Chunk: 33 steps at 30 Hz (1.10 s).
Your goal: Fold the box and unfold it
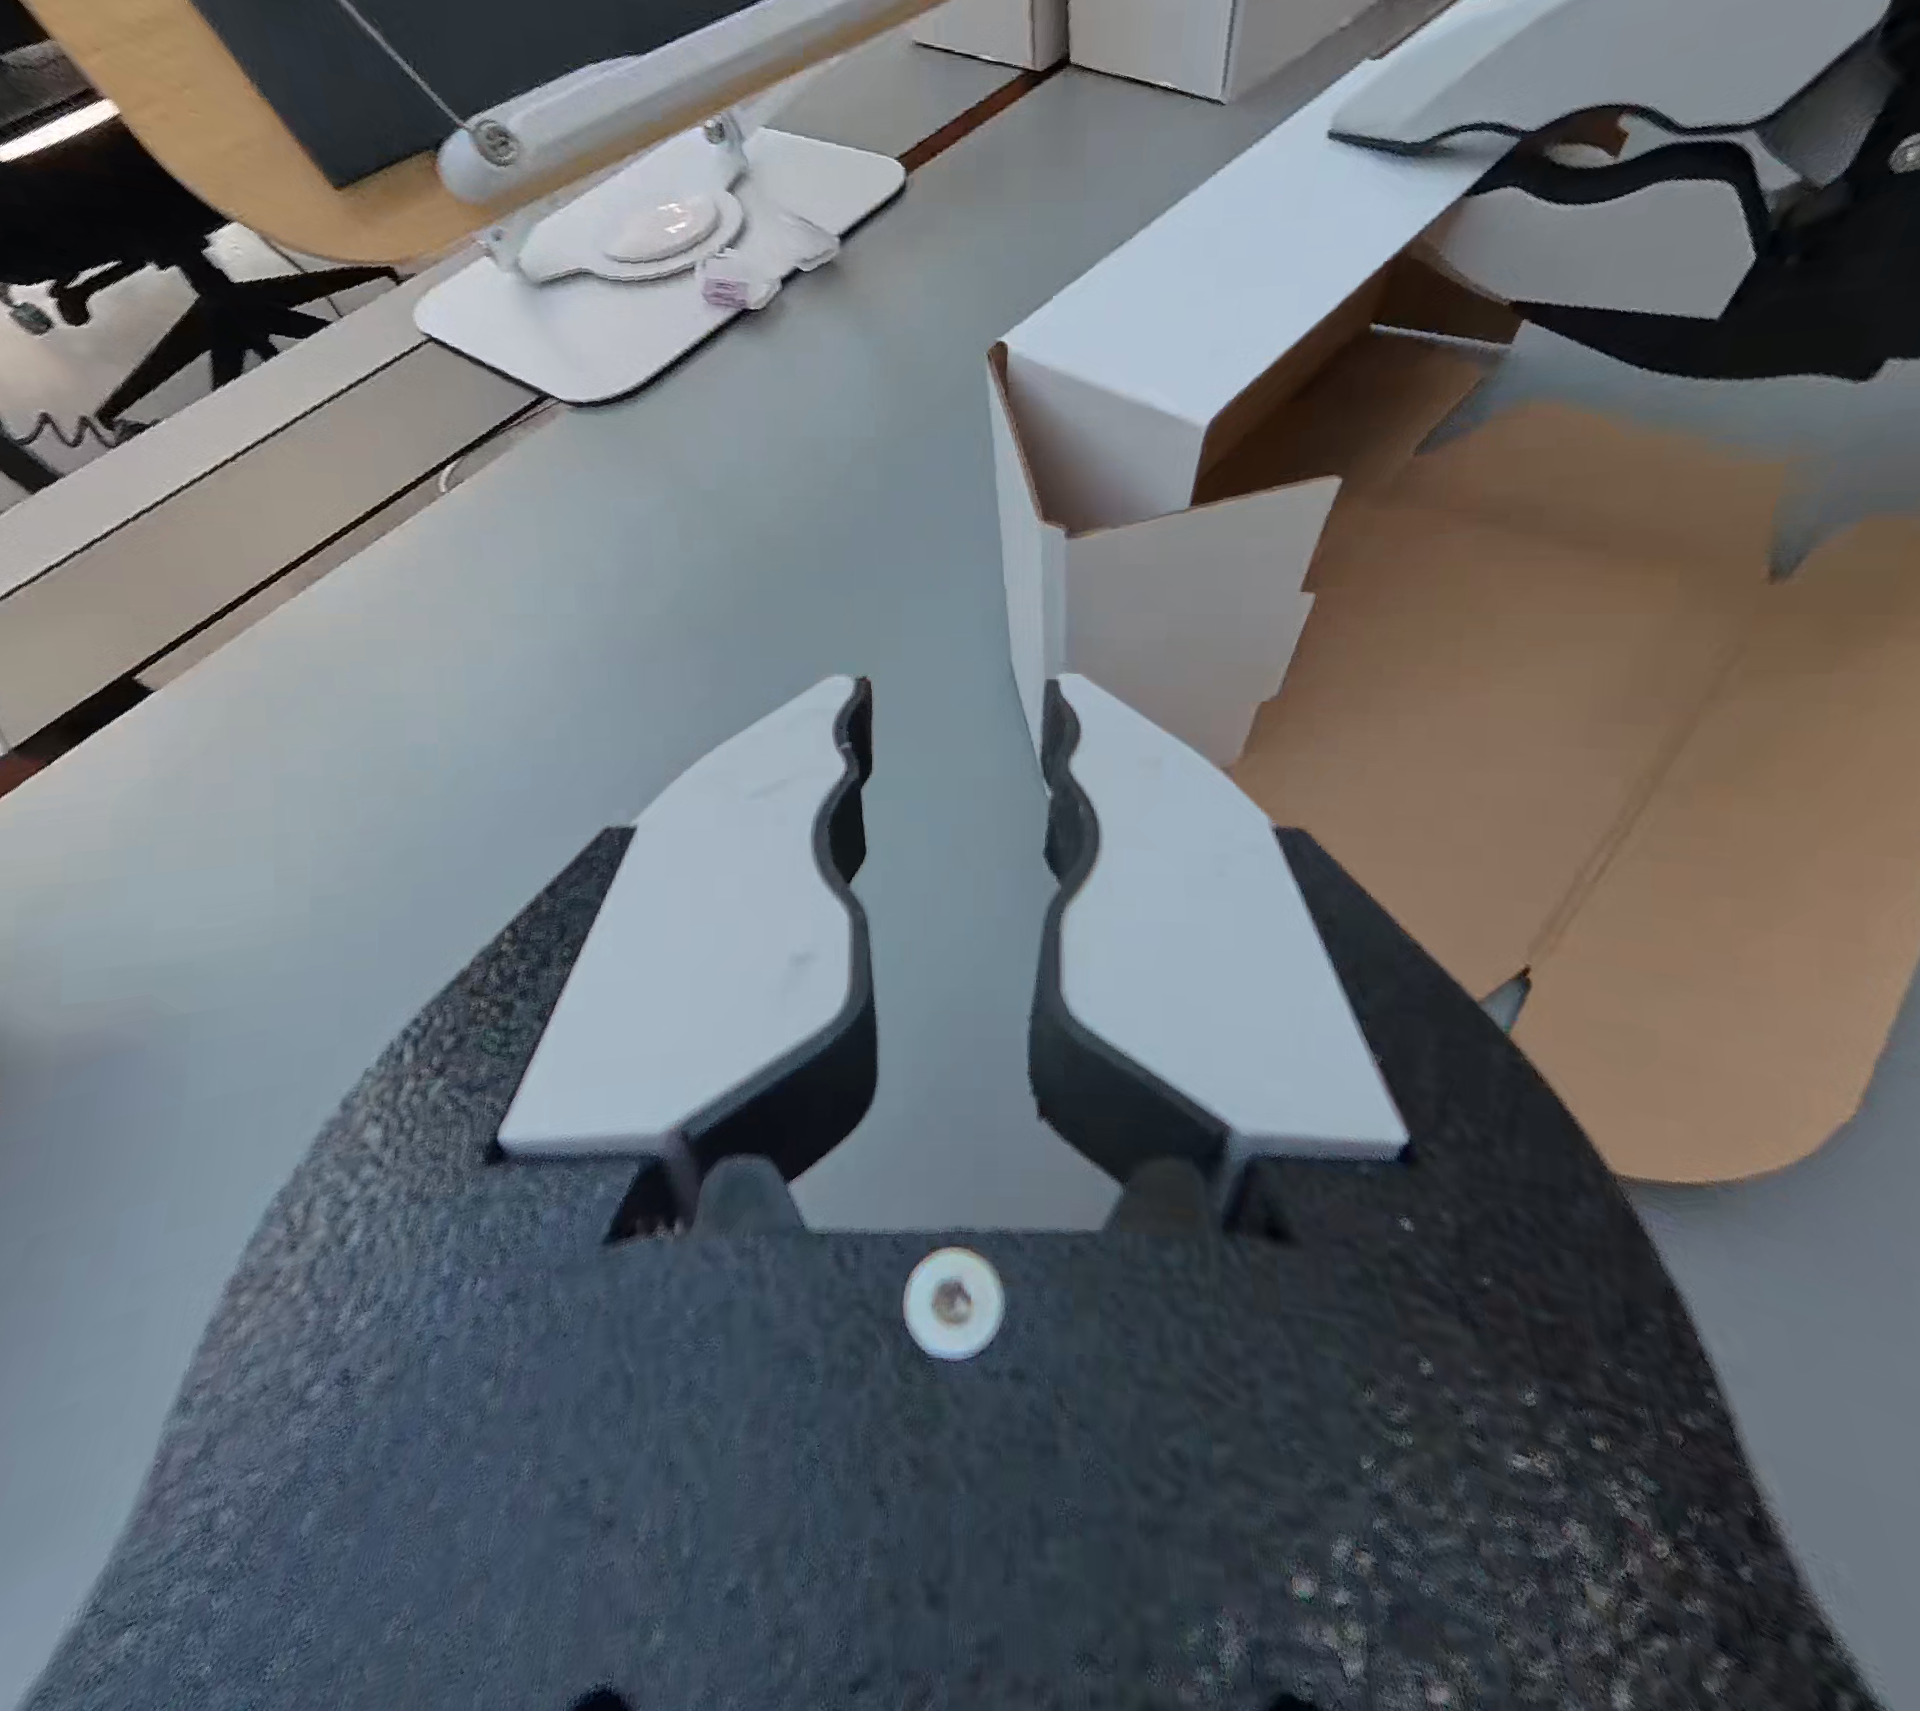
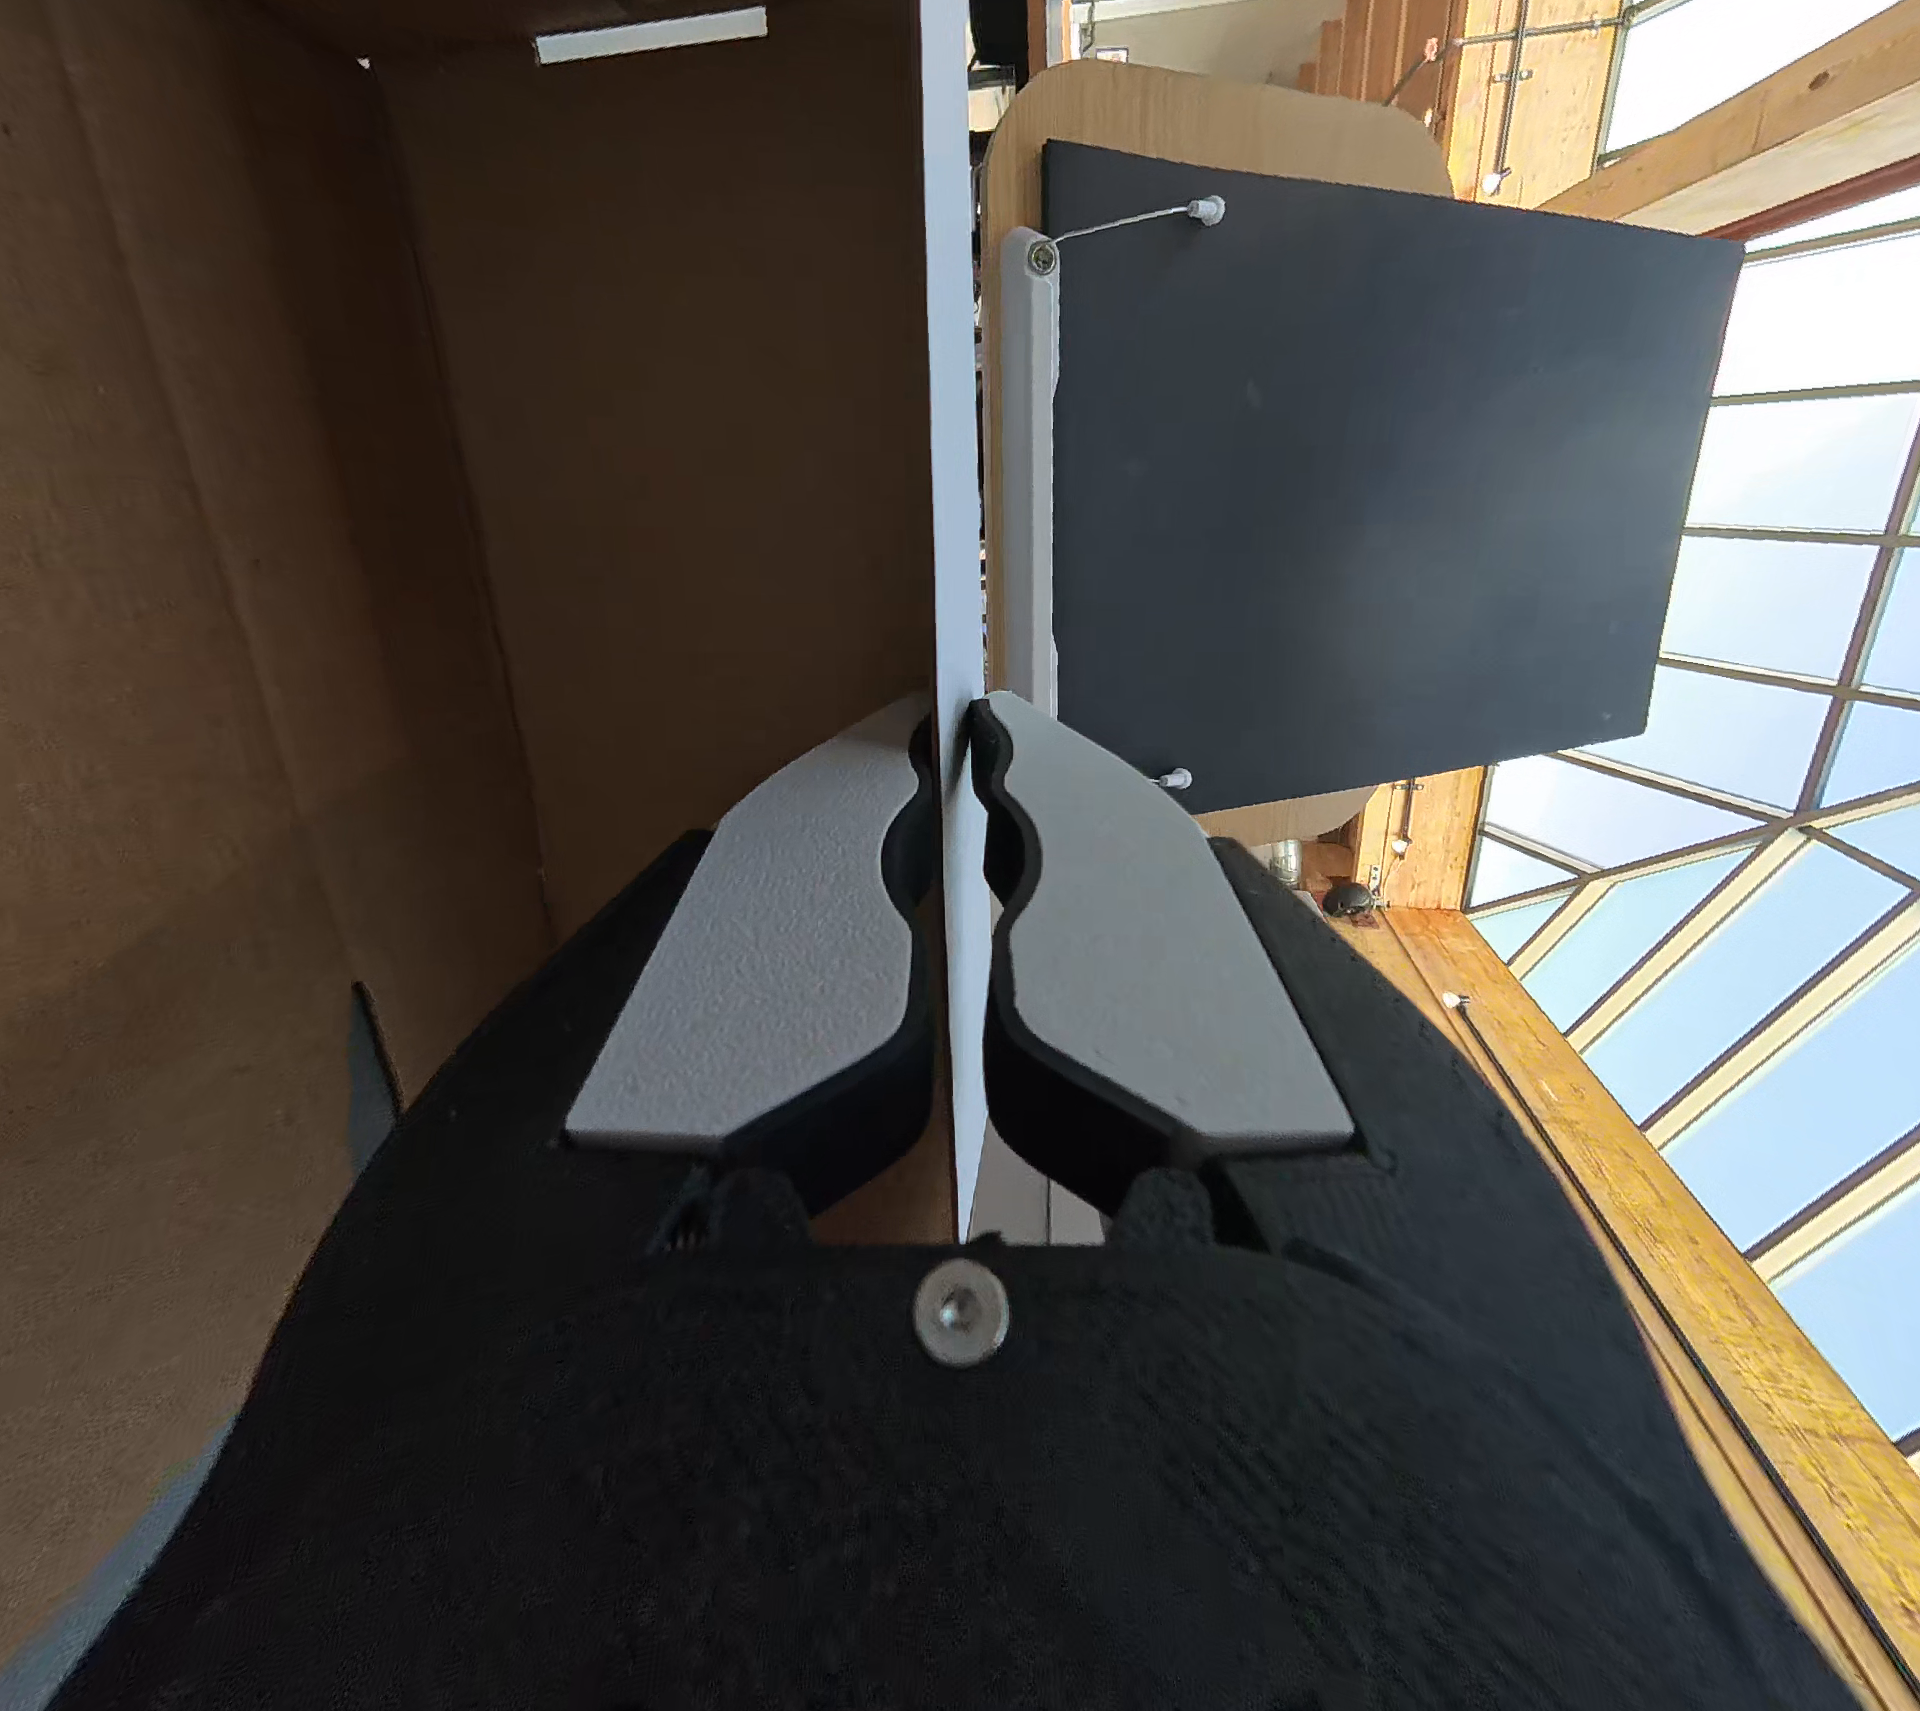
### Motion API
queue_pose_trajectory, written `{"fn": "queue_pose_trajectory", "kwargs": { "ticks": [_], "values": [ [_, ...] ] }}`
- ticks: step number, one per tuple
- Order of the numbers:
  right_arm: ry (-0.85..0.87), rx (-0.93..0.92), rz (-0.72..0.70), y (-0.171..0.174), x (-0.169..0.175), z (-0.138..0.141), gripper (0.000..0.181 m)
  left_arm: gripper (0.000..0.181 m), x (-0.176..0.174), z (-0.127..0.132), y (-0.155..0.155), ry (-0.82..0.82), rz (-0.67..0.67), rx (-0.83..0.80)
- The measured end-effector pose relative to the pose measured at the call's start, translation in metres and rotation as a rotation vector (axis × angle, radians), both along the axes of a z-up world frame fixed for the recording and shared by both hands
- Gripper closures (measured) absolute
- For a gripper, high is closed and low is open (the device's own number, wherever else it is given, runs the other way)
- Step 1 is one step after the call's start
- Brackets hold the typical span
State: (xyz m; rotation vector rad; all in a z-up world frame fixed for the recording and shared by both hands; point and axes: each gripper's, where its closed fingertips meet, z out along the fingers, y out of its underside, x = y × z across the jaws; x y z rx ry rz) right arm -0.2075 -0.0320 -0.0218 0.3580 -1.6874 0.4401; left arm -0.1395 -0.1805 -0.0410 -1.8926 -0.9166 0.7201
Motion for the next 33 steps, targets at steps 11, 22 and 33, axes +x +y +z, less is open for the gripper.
{"fn": "queue_pose_trajectory", "kwargs": {
  "ticks": [11,22,33],
  "values": [
    [0.014,0.048,-0.031,0.000,-0.003,-0.001,0.176,0.144,-0.003,-0.036,0.048,0.020,-0.201,-0.132],
    [0.014,0.029,0.010,0.000,-0.001,-0.001,0.176,0.146,-0.021,-0.027,0.054,0.062,0.027,-0.156],
    [-0.085,-0.006,0.084,-0.002,-0.001,-0.002,0.174,0.156,-0.049,-0.026,0.053,0.000,0.325,-0.160]
  ]
}}
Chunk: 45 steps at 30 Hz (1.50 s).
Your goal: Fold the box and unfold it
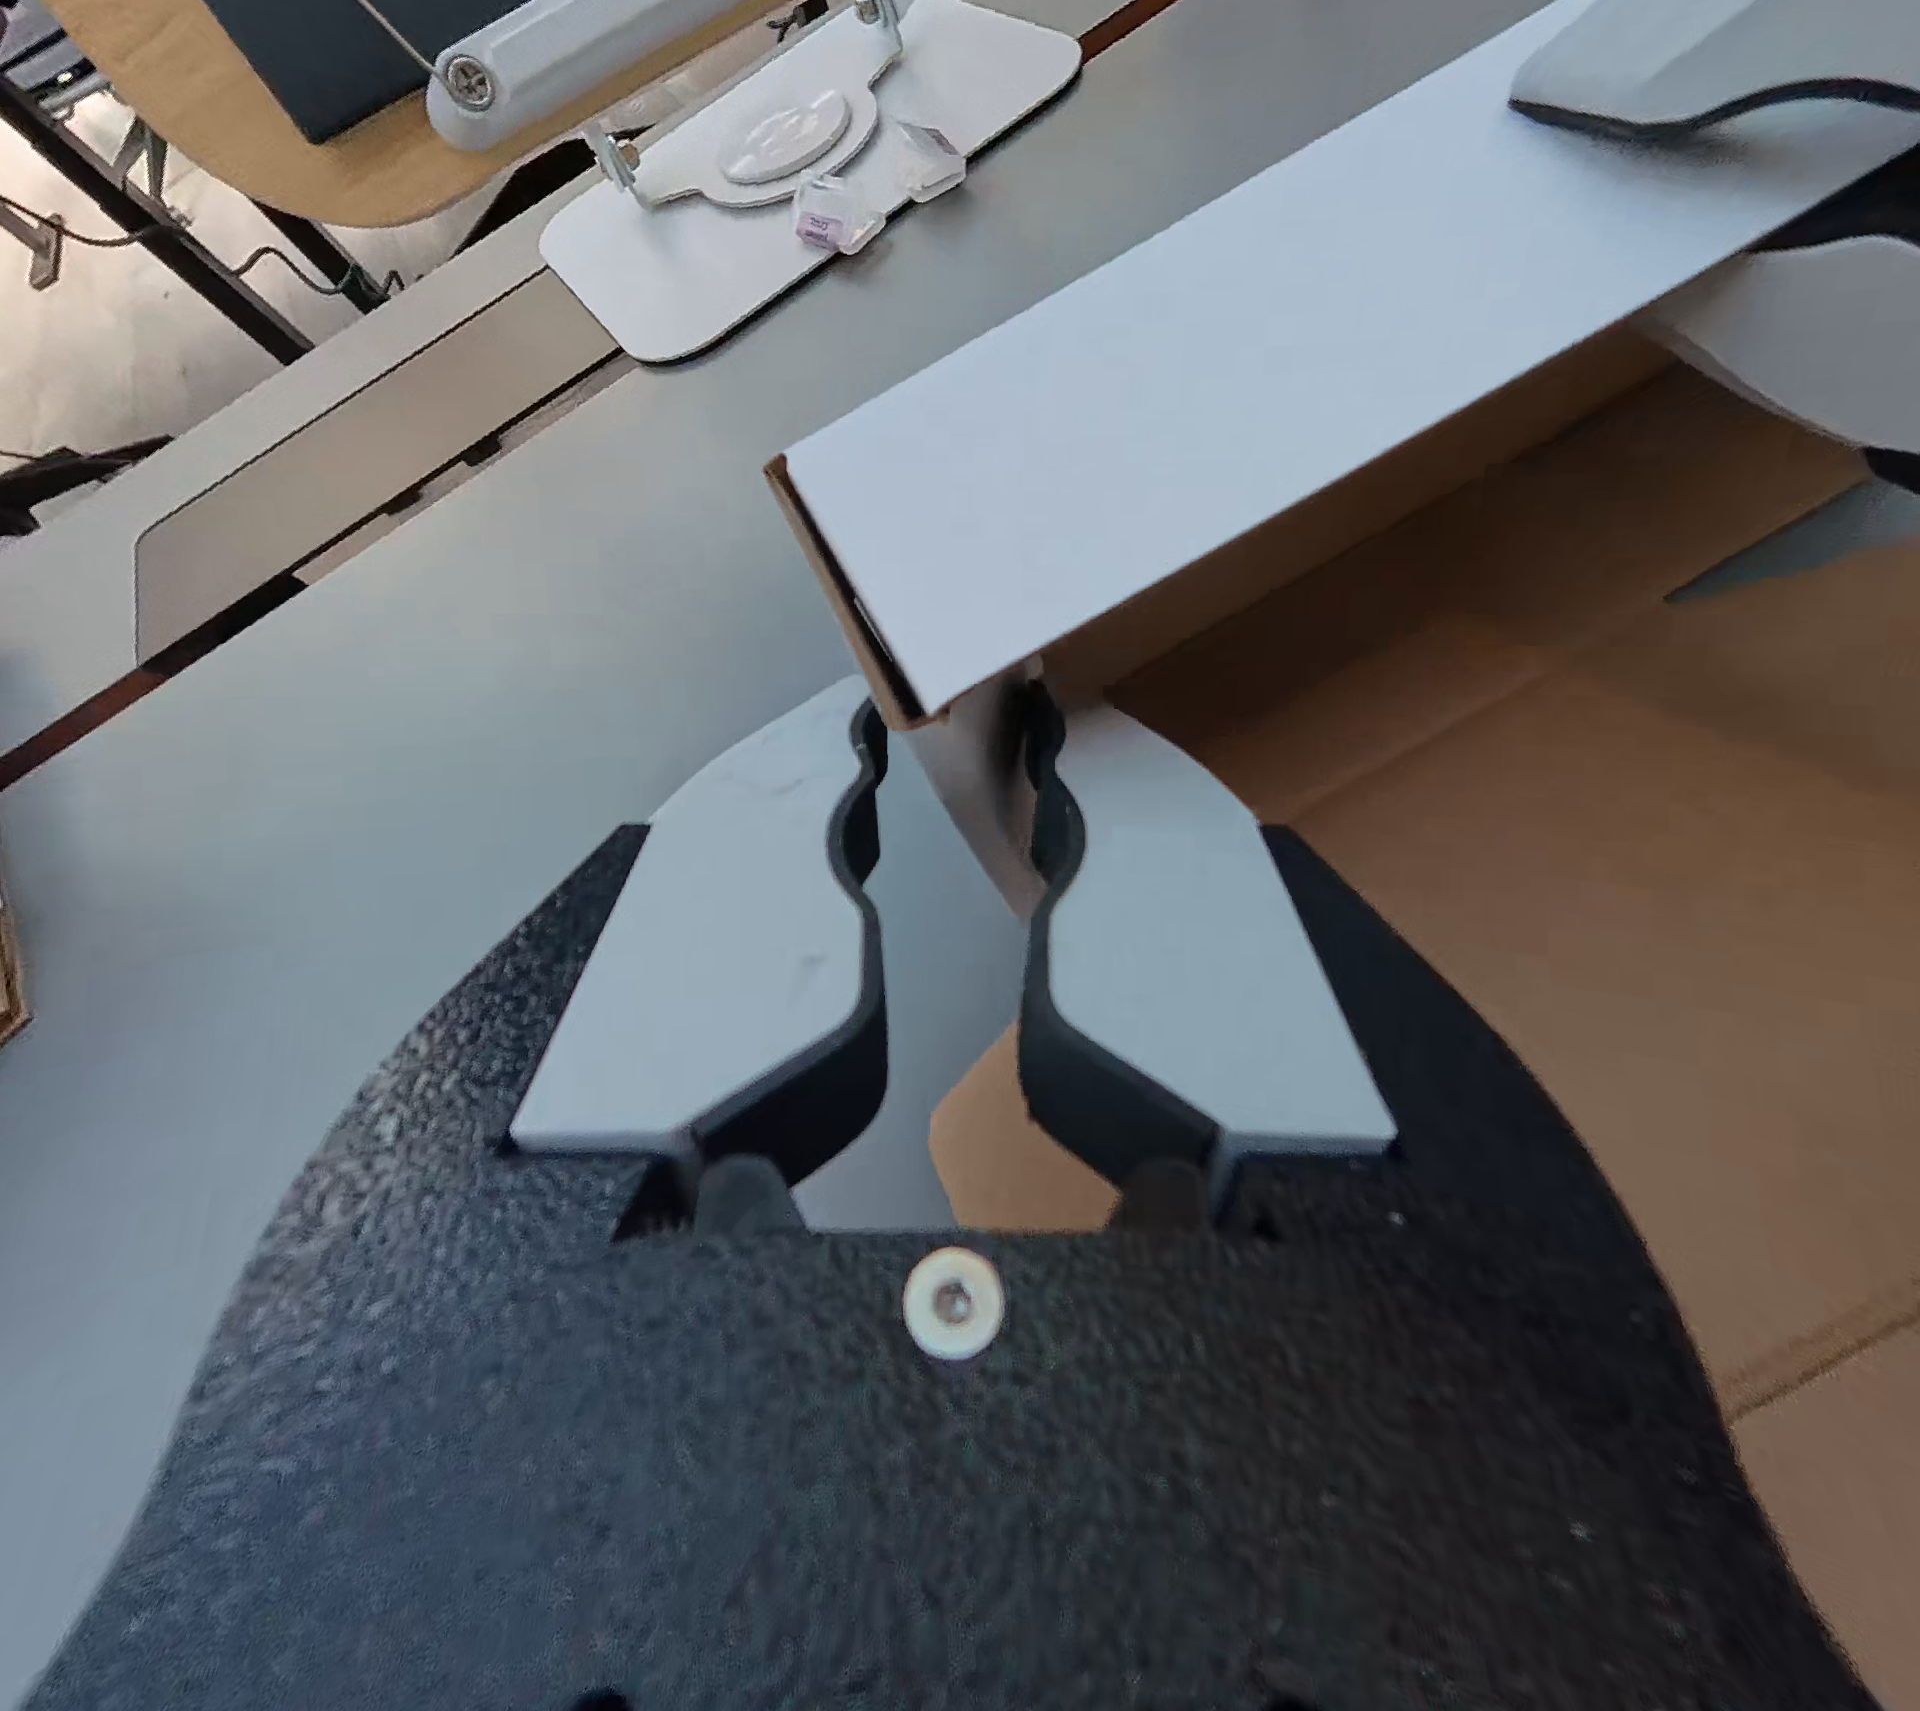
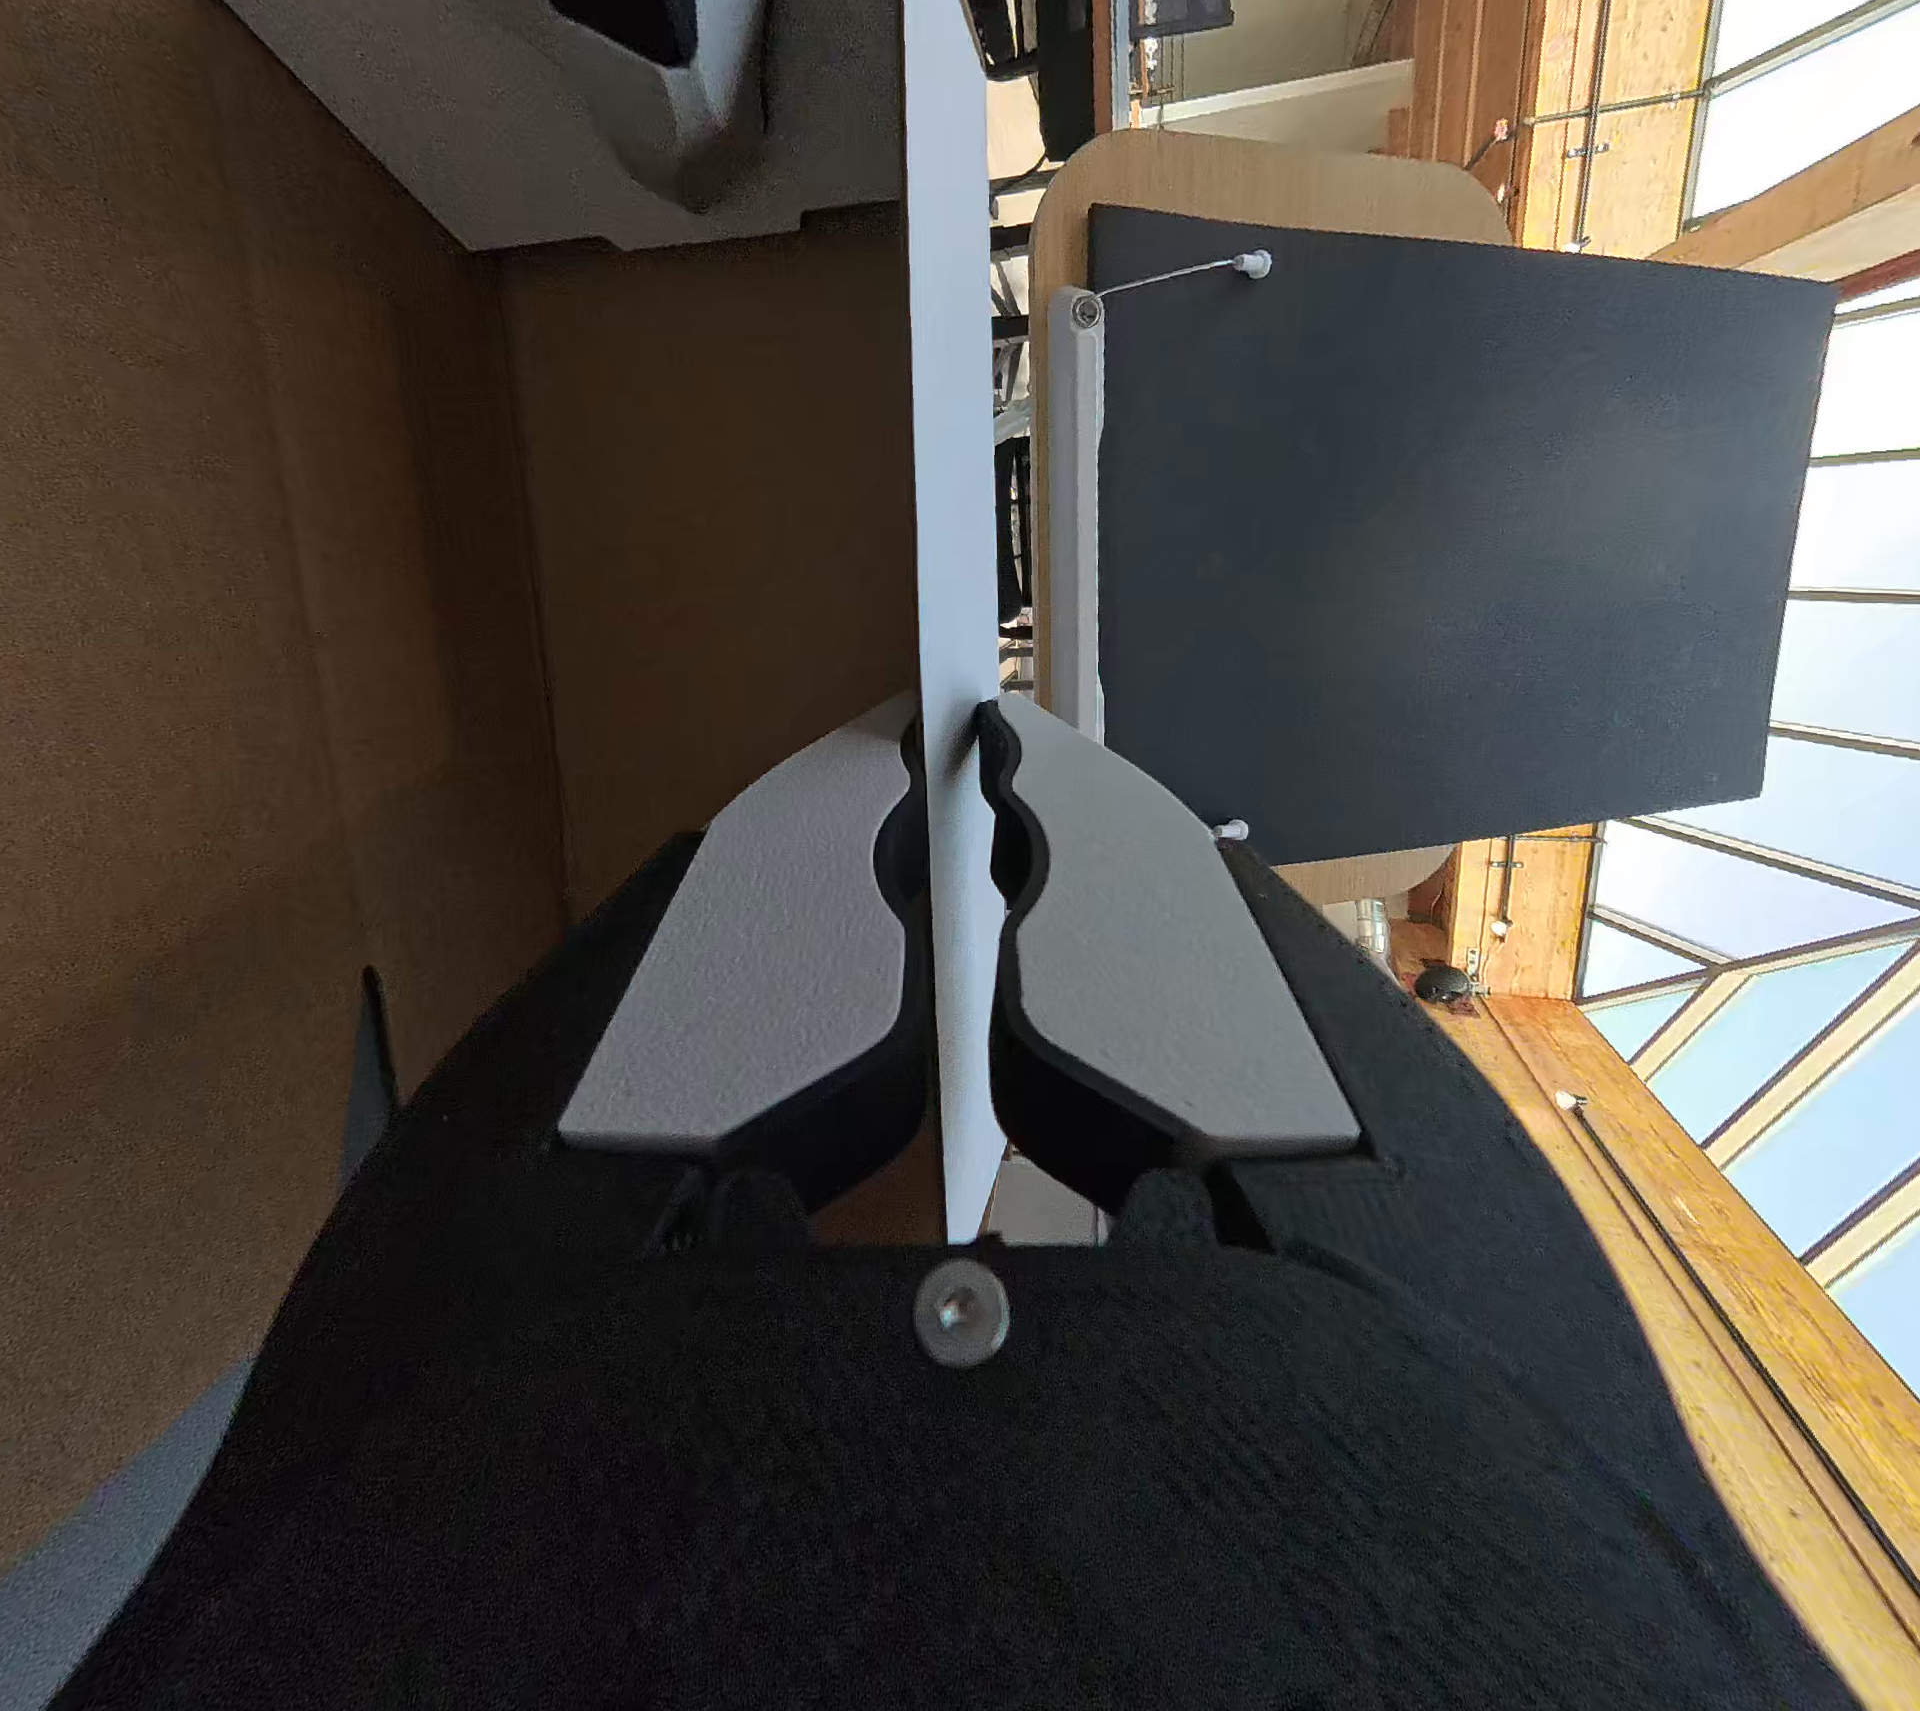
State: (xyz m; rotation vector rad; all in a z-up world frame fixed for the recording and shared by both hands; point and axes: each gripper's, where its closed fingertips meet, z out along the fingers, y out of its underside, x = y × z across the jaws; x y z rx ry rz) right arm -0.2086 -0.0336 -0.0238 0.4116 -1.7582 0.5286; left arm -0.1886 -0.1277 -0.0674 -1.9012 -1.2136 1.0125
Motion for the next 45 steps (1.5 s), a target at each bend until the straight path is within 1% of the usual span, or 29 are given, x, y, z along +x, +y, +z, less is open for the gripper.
{"fn": "queue_pose_trajectory", "kwargs": {
  "ticks": [1,3,5,7,9,10,12,13,14,17,18,20,22,23,25,28,31,34,36,38,40,42,45],
  "values": [
    [-0.016,-0.013,0.007,0.000,0.000,0.000,0.173,0.155,-0.004,0.000,0.000,0.001,0.029,0.012],
    [-0.037,-0.020,-0.004,0.000,-0.002,0.000,0.173,0.162,-0.010,0.000,-0.004,-0.002,0.114,0.035],
    [-0.028,-0.001,-0.016,-0.001,0.000,0.000,0.174,0.167,-0.013,0.000,-0.006,-0.018,0.198,0.128],
    [-0.010,0.007,-0.042,-0.001,0.003,0.000,0.173,0.174,-0.014,0.000,-0.009,0.012,0.271,0.200],
    [0.021,0.010,-0.056,-0.001,0.004,-0.001,0.173,0.176,-0.014,0.000,-0.012,0.055,0.330,0.172],
    [0.019,-0.005,-0.058,-0.001,0.004,-0.001,0.173,0.176,-0.015,0.000,-0.012,0.067,0.349,0.182],
    [0.002,-0.018,-0.055,-0.001,0.005,-0.001,0.172,0.176,-0.016,0.000,-0.011,0.064,0.367,0.260],
    [-0.004,-0.005,-0.054,0.000,0.005,-0.002,0.170,0.176,-0.015,0.000,-0.011,0.066,0.365,0.272],
    [-0.010,0.018,-0.055,0.000,0.005,-0.003,0.168,0.176,-0.015,0.000,-0.011,0.079,0.355,0.250],
    [-0.066,0.131,-0.036,0.003,0.010,-0.013,0.145,0.175,-0.014,0.001,-0.010,0.101,0.364,0.198],
    [-0.102,0.134,-0.029,0.004,0.014,-0.013,0.144,0.175,-0.015,0.001,-0.010,0.101,0.367,0.195],
    [-0.227,0.076,0.022,0.002,0.029,-0.005,0.152,0.176,-0.015,0.000,-0.010,0.095,0.365,0.222],
    [-0.333,-0.070,0.110,-0.006,0.045,0.014,0.174,0.175,-0.015,0.000,-0.010,0.091,0.367,0.234],
    [-0.367,-0.135,0.137,-0.010,0.048,0.023,0.181,0.175,-0.015,0.000,-0.010,0.091,0.368,0.231],
    [-0.380,-0.216,0.145,-0.017,0.044,0.034,0.181,0.175,-0.015,-0.001,-0.010,0.090,0.369,0.235],
    [-0.348,-0.194,0.075,-0.026,0.024,0.027,0.181,0.175,-0.015,-0.001,-0.010,0.090,0.373,0.232],
    [-0.393,-0.119,0.002,-0.031,0.016,0.004,0.181,0.174,-0.014,-0.001,-0.010,0.087,0.374,0.237],
    [-0.351,-0.094,-0.020,-0.031,0.016,-0.001,0.181,0.174,-0.007,-0.011,-0.012,0.016,0.365,0.231],
    [-0.317,-0.102,-0.022,-0.031,0.015,-0.002,0.181,0.174,-0.006,-0.011,-0.013,0.012,0.364,0.226],
    [-0.277,-0.120,-0.034,-0.031,0.016,0.000,0.181,0.175,-0.006,-0.011,-0.013,0.011,0.366,0.212],
    [-0.173,-0.162,-0.021,-0.029,0.022,0.010,0.181,0.175,-0.006,-0.011,-0.013,0.015,0.368,0.207],
    [-0.082,-0.191,-0.001,-0.019,0.035,0.018,0.181,0.175,-0.005,-0.011,-0.014,0.020,0.370,0.211],
    [0.000,-0.236,-0.050,0.015,0.040,0.028,0.181,0.175,-0.003,-0.011,-0.017,0.024,0.395,0.215]
  ]
}}
